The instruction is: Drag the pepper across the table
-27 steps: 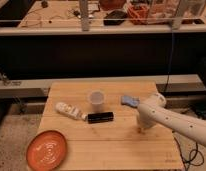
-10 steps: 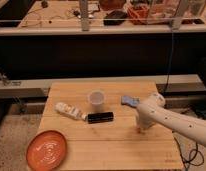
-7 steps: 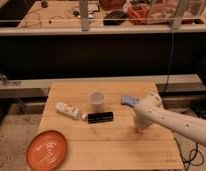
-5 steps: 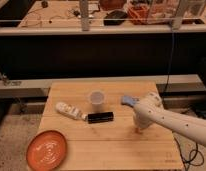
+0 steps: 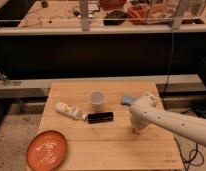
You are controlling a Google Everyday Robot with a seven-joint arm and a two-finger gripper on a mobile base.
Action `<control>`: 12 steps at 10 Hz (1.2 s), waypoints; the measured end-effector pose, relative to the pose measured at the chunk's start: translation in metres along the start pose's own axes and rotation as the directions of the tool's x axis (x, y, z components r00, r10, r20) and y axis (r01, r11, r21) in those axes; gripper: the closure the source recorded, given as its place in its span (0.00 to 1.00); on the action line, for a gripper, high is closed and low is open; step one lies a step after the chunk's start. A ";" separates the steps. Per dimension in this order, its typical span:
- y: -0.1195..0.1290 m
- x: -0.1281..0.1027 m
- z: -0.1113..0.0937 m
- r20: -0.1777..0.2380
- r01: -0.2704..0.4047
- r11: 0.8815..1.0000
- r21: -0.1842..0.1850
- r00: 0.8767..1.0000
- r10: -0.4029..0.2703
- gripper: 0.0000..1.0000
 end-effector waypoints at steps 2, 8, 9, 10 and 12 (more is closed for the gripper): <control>0.000 0.000 0.000 0.000 0.001 1.000 -0.001 1.000 -0.001 0.99; -0.013 -0.025 -0.002 -0.010 0.060 0.998 -0.010 0.998 -0.060 0.99; -0.013 -0.025 -0.002 -0.010 0.061 0.998 -0.010 0.998 -0.061 0.99; -0.013 -0.025 -0.001 -0.009 0.060 0.998 -0.011 0.998 -0.060 0.99; -0.015 -0.029 0.001 -0.016 0.089 0.996 -0.017 0.996 -0.089 0.99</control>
